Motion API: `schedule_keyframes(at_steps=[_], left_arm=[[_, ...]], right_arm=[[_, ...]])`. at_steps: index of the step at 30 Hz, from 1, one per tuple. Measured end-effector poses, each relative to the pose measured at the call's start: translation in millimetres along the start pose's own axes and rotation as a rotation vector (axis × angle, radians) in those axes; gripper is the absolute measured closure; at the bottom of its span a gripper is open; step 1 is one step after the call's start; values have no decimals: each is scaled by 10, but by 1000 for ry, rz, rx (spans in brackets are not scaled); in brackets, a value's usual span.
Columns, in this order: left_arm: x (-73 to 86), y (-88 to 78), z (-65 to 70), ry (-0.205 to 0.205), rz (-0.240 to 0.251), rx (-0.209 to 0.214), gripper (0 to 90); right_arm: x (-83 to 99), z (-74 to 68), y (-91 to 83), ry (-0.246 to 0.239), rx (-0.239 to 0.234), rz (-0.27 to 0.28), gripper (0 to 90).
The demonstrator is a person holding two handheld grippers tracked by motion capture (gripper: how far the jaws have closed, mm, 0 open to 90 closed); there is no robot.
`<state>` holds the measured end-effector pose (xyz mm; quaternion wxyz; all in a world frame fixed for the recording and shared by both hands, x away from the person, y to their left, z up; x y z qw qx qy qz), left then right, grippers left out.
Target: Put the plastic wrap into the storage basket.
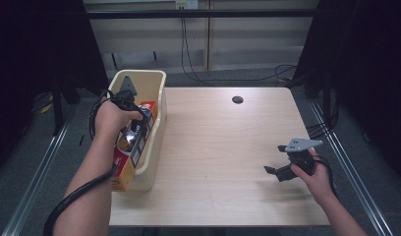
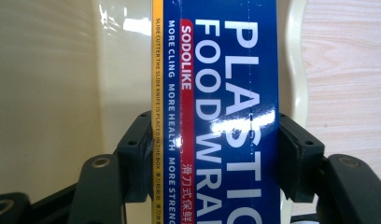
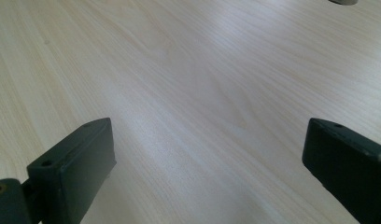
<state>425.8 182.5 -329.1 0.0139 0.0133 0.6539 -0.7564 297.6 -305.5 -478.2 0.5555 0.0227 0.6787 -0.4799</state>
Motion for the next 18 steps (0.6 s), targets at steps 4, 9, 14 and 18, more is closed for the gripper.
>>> schedule_keyframes(at_steps=[4,9,14,18], left_arm=[[0,22,-3,-1,2,2,400],[-3,35,-4,-3,6,7,400],[-10,65,-3,1,3,-1,399],[-11,94,3,3,-1,0,399]], right_arm=[[1,0,2,-3,4,-1,20],[5,-3,6,-1,2,-3,20],[5,-3,4,-2,3,-2,20],[8,-3,3,-3,2,-3,21]])
Point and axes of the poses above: each handheld gripper's, and its own axes: y roughly forward along the jaws, x roughly out of its underside, z roughly to its right, the point moved 1 cm from there along y, roughly forward along the jaws, and after that the axes turned 5 degrees about -y, right-handed, at the moved point
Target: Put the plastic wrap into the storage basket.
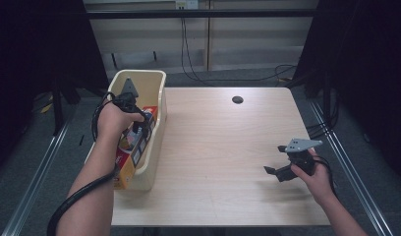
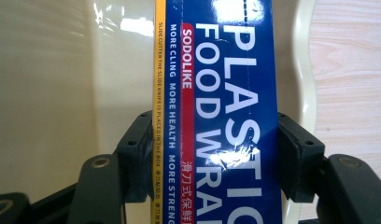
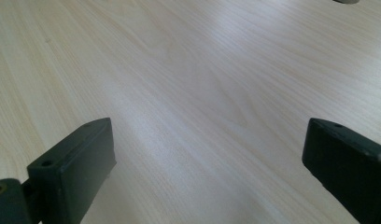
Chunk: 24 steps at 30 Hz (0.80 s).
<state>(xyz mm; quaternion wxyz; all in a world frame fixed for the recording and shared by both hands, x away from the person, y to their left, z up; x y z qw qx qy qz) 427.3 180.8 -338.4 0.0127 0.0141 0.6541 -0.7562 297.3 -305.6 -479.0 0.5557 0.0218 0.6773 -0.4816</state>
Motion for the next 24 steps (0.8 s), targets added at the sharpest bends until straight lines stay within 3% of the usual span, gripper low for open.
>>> schedule_keyframes(at_steps=[24], left_arm=[[-18,101,-3,-4,-22,15,397]], right_arm=[[1,0,9,-5,-5,-3,21]])
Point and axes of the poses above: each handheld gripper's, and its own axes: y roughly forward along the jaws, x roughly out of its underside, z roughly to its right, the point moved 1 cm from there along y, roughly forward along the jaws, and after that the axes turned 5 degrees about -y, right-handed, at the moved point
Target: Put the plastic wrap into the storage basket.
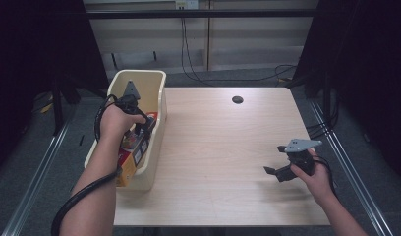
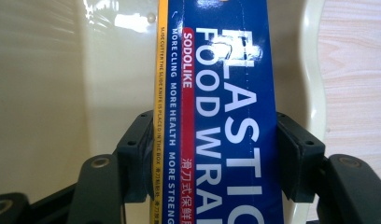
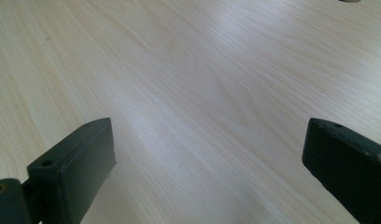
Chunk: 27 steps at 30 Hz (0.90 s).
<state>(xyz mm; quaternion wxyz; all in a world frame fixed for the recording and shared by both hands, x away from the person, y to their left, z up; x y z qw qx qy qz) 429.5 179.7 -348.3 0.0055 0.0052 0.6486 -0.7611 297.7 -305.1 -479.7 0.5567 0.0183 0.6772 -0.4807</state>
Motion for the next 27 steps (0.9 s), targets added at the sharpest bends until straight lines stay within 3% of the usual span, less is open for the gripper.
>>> schedule_keyframes(at_steps=[5,19,22,27], left_arm=[[-1,26,-5,14,-11,-3,396],[5,116,-49,-16,-25,13,387],[4,86,-54,-19,-22,35,379],[-5,-85,-34,-30,47,62,337]], right_arm=[[0,0,-1,0,2,3,21],[-1,-7,7,-1,4,-1,24],[-2,-9,7,0,4,-1,24],[-4,-11,7,-3,-5,-4,24]])
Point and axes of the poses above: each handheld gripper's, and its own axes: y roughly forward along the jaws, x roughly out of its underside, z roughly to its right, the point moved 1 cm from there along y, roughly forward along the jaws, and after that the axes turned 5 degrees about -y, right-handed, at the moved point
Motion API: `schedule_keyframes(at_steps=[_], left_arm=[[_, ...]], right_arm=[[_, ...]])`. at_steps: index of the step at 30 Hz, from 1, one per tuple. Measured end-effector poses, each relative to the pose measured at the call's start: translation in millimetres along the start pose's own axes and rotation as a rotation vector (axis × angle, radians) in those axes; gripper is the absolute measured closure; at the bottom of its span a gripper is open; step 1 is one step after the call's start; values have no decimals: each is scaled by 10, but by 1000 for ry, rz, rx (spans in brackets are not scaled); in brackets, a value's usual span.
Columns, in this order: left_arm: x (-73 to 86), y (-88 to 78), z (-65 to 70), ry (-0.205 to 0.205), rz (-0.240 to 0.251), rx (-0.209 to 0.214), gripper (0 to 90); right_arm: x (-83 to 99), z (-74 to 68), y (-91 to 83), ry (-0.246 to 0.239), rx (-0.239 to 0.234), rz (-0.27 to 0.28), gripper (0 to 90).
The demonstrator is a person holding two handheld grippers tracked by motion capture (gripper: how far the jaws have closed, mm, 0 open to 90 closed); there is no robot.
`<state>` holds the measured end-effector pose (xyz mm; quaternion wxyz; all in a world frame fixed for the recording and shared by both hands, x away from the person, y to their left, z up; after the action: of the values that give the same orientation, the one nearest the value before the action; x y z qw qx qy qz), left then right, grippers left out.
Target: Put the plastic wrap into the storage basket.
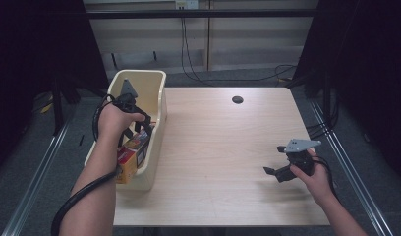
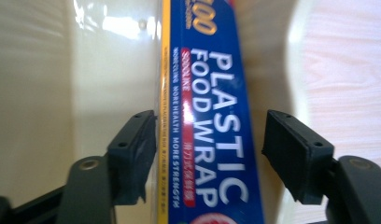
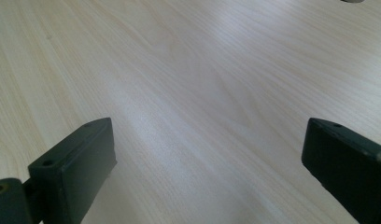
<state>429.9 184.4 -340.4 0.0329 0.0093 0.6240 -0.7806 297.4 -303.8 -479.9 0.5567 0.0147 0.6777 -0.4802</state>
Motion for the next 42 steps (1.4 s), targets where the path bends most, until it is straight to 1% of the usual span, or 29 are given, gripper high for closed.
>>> schedule_keyframes(at_steps=[3,5,7,8,9,11,12,15,17,21,24,26,27,29,30,35,37,38,39,40,42], left_arm=[[3,-90,37,8,31,-5,285],[9,-147,77,28,45,1,264],[15,-194,128,28,55,25,242],[17,-217,156,35,59,27,233],[17,-236,175,48,66,29,228],[17,-272,218,61,84,37,212],[16,-284,237,67,93,36,205],[29,-313,318,89,103,67,195],[38,-313,367,103,110,81,183],[53,-270,463,123,114,107,178],[60,-246,529,156,116,115,175],[64,-234,579,165,124,123,166],[65,-226,628,175,125,140,169],[67,-223,649,181,126,140,168],[67,-219,672,191,129,139,168],[86,-193,814,217,131,156,157],[94,-186,855,239,123,157,158],[99,-176,881,242,126,168,157],[100,-166,899,254,128,165,156],[107,-155,924,258,124,172,154],[114,-128,962,272,120,173,154]], right_arm=[[-5,-5,-3,-3,9,2,24],[-5,-5,-7,-2,8,3,24],[-2,-3,-14,-1,10,3,24],[1,0,-20,0,2,3,24],[5,-1,-25,1,4,3,24],[14,-10,-28,0,11,0,24],[15,-12,-34,-1,6,0,23],[11,-18,-50,0,17,3,23],[6,-15,-56,2,7,8,23],[-2,-22,-53,6,12,8,23],[-7,-27,-48,-1,11,10,23],[-8,-25,-44,-2,9,9,24],[-7,-26,-43,-1,7,8,24],[-9,-28,-43,-1,8,8,23],[-9,-30,-44,-1,9,8,23],[-11,-29,-48,-3,13,8,23],[-11,-31,-47,-3,11,8,24],[-12,-31,-48,-4,5,8,23],[-13,-31,-47,-4,3,10,23],[-14,-33,-47,-3,4,9,23],[-13,-33,-46,-3,4,9,23]])
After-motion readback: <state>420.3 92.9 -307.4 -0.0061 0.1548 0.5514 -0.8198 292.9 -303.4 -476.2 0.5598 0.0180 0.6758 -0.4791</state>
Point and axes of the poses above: each handheld gripper's, and its own axes: y roughly forward along the jaws, x roughly out of its underside, z roughly to its right, the point moved 1 cm from there along y, roughly forward along the jaws, and after that the axes turned 5 degrees about -y, right-handed, at the moved point
